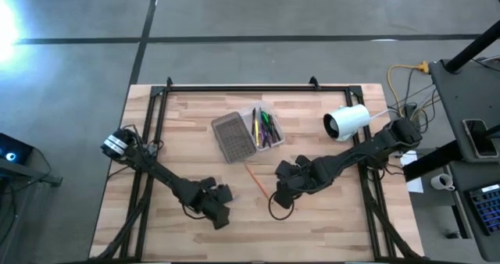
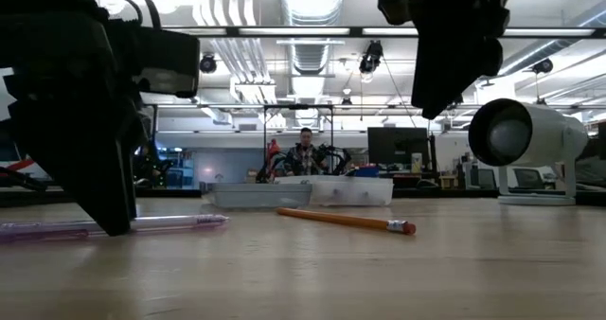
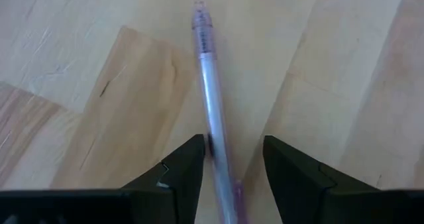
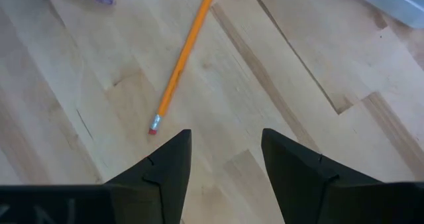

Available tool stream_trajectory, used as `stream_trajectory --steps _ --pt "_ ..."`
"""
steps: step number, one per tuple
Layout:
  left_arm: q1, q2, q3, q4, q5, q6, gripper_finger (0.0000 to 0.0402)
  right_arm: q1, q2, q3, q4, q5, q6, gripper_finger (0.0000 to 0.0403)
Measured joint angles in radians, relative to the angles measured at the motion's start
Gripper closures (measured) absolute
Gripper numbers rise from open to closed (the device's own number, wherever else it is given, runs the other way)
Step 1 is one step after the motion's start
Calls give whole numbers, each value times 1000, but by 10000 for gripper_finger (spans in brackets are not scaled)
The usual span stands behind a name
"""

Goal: Pick & place school supplies into a supply box
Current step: Put the purple pen into the black supply box

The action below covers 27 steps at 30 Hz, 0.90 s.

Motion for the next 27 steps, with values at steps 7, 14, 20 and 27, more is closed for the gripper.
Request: stream_trajectory --steps 7,14,20,27 --pt "25 0 -14 -8 14 53 328 23 0 0 -15 11 22 227" --pt "92 2 -15 -8 80 94 387 45 -15 8 -47 107 101 227" --pt "183 -45 -23 58 153 8 389 74 -82 32 -165 295 279 227" --pt "390 -192 -43 336 140 -81 390 91 -228 33 -265 511 540 227"
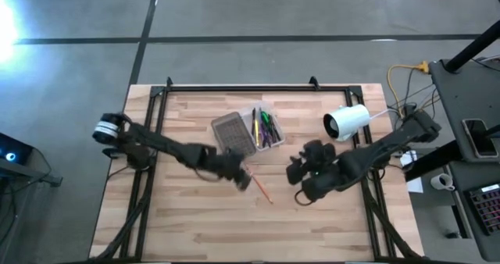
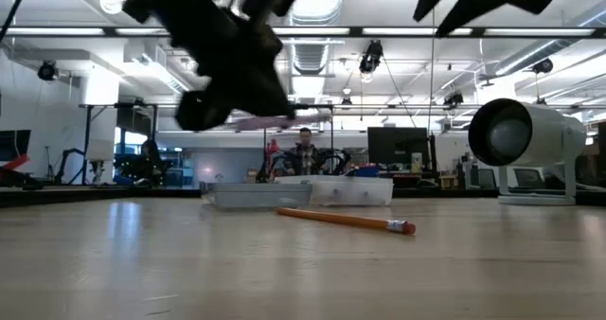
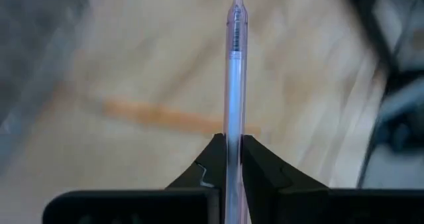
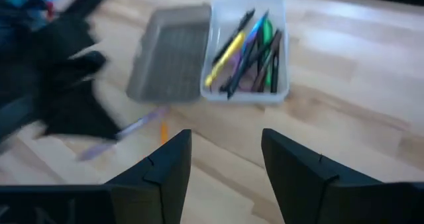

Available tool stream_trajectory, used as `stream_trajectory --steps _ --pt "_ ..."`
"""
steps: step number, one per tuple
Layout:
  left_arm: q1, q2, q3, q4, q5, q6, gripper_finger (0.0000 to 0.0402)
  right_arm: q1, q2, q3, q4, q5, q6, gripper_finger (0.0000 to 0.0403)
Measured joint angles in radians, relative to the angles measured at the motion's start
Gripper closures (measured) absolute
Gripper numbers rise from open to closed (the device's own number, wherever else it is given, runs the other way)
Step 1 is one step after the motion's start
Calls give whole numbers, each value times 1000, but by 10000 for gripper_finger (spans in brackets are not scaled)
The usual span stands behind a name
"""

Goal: Pick & place school supplies into a supply box
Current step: Put the purple pen into the black supply box, then adjust the black pen in the black supply box

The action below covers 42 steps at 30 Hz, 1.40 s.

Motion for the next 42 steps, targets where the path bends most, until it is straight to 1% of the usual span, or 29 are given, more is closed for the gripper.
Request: stream_trajectory --steps 3,5,8,12,16,19,22,25,31,33,36,38,42 --pt "137 -19 -25 200 9 -30 390 -2 -44 -3 -3 35 8 227" --pt "220 -28 -27 294 13 -45 390 -4 -61 -4 -4 59 8 227" --pt "310 -10 -20 343 30 -70 390 -7 -67 -5 -4 71 13 227" --pt "394 36 -4 362 51 -98 390 -15 -43 -5 -3 68 59 227" --pt "432 92 15 367 20 -148 390 -29 -3 -6 -1 21 104 227" --pt "447 128 19 361 -19 -240 385 -40 20 -6 -3 -29 108 227" --pt "465 152 21 372 -30 -328 361 -57 23 -6 -3 -81 104 227" --pt "474 170 18 361 -31 -353 335 -80 18 -6 -3 -125 80 227" --pt "475 164 30 368 -26 -367 300 -157 19 -3 10 -257 -55 227" --pt "475 148 30 360 -26 -336 294 -191 24 -7 42 -308 -117 227" --pt "474 79 26 324 -8 -229 291 -249 35 -10 123 -381 -216 227" --pt "455 10 26 242 -2 -129 290 -291 46 -11 156 -419 -279 227" --pt "374 -155 25 5 -1 105 290 -395 92 -11 192 -500 -410 227"
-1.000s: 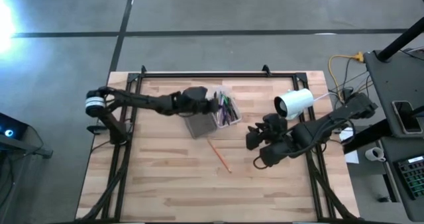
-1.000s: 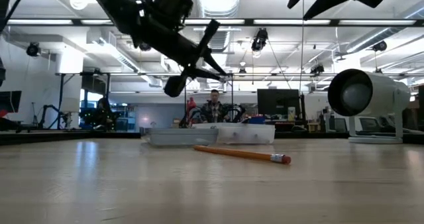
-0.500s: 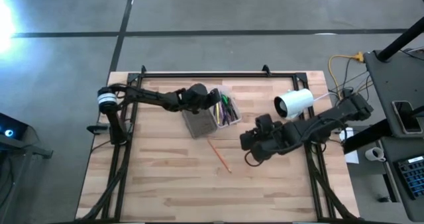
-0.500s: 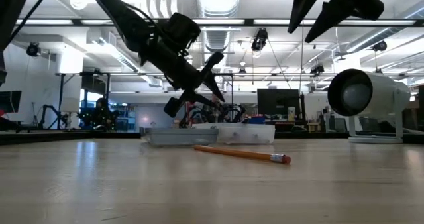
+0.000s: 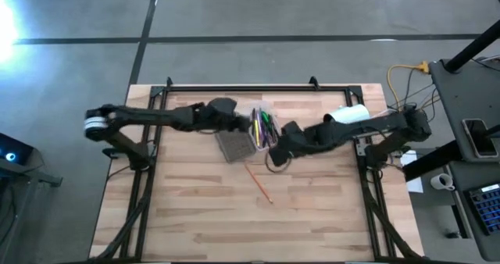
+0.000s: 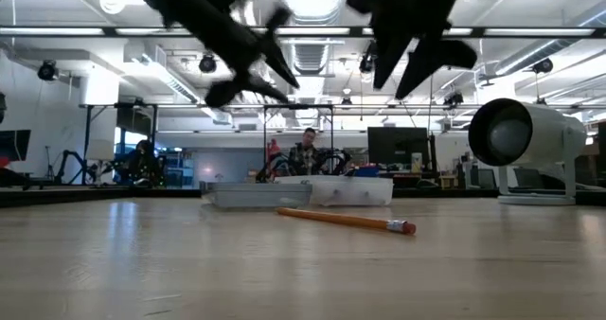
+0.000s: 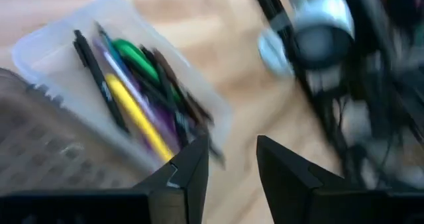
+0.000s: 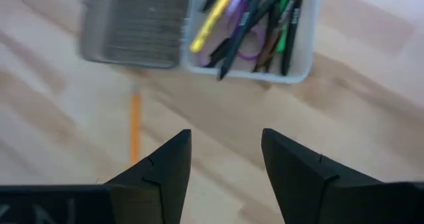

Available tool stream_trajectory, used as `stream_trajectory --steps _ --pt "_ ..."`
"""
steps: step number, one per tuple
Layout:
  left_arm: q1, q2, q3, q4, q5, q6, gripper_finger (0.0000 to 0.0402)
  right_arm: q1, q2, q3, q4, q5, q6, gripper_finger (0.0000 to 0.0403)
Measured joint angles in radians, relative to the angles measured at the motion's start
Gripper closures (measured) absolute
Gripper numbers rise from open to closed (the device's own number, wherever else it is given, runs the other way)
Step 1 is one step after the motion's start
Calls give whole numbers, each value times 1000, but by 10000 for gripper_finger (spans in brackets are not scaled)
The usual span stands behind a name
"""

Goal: Pick & place school supplies into a supply box
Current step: Adjust the black pen in the black supply box

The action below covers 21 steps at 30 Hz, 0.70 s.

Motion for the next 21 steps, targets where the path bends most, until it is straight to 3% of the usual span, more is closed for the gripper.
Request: stream_trajectory --steps 3,8,12,21 --pt "-75 -112 -14 -108 -4 93 289 -70 59 -1 23 -38 -101 229" --pt "-184 -252 -67 -125 -37 94 289 -166 165 -2 64 -130 -239 245" --pt "-269 -336 -117 -124 -100 34 290 -211 227 -2 139 -220 -294 260" --pt "-371 -477 -267 -126 -254 -112 297 -248 307 47 178 -269 -324 284"
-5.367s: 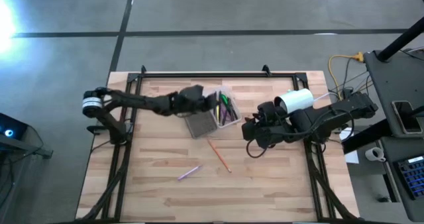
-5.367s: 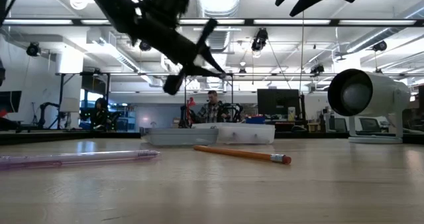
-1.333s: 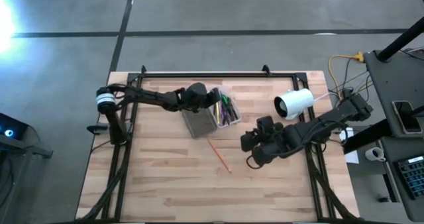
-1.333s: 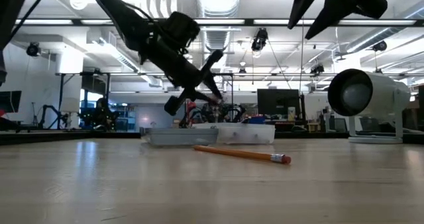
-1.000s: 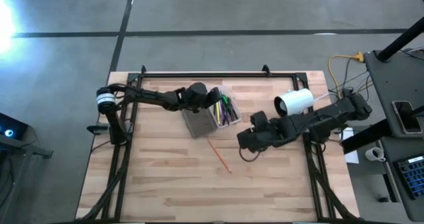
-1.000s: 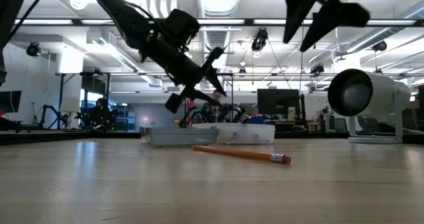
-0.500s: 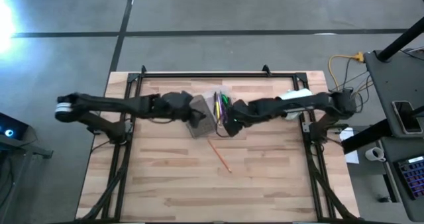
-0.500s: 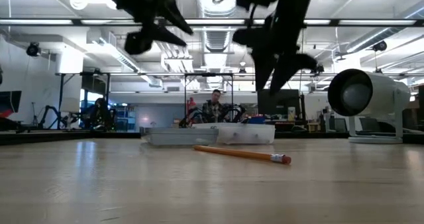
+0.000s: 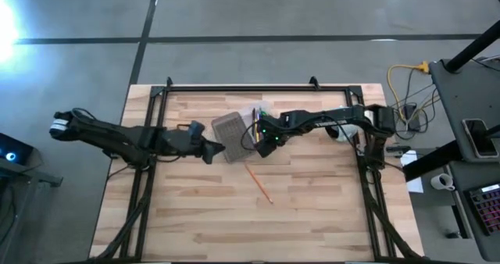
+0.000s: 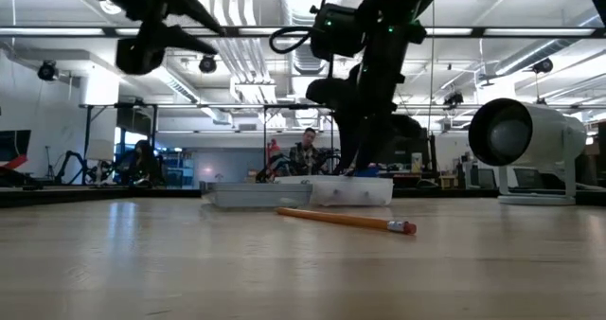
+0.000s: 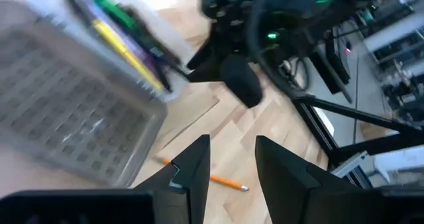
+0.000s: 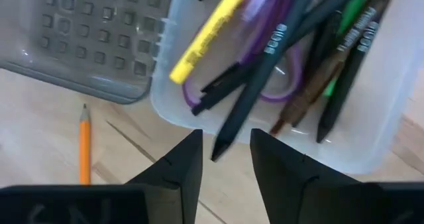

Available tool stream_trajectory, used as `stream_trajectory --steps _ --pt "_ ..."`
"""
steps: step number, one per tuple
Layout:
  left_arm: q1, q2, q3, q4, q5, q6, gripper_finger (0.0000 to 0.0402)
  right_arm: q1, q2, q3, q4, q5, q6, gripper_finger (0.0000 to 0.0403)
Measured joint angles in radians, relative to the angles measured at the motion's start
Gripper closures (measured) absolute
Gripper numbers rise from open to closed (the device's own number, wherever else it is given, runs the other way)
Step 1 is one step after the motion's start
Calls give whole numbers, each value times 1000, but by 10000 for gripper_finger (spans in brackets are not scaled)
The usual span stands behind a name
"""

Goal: Pick & place school supplies into a supply box
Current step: Adjust the black pen in the black supply box, then put the orange pencil into the black supply box

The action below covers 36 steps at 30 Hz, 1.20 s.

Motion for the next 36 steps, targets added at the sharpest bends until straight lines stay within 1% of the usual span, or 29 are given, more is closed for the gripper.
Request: stream_trajectory --steps 6,12,13,15,19,21,24,27,30,33,36 --pt "-1 -63 -83 3 -14 -108 297 -16 48 34 15 -4 -11 287" --pt "-2 -96 -94 -1 -13 -105 297 -34 132 86 24 -49 -20 287" --pt "-2 -95 -89 -3 -13 -102 297 -35 142 95 23 -39 -23 287" --pt "-2 -99 -84 5 -13 -99 297 -35 151 121 15 16 -26 287" --pt "-2 -103 -85 -7 -13 -95 297 -38 122 184 21 142 -33 287" --pt "-3 -101 -86 -6 -12 -89 297 -46 109 205 19 181 -51 287" --pt "-3 -100 -86 -14 -12 -89 297 -66 105 231 11 159 -81 287" --pt "-3 -99 -86 -16 -12 -84 297 -76 105 244 -67 114 -83 287" --pt "-3 -99 -86 -15 -11 -81 297 -47 94 245 -139 113 -108 287" --pt "-5 -98 -86 -14 -9 -71 297 27 56 239 -152 116 -162 287" --pt "-15 -98 -86 -15 -6 -56 297 114 29 237 -159 70 -159 287"
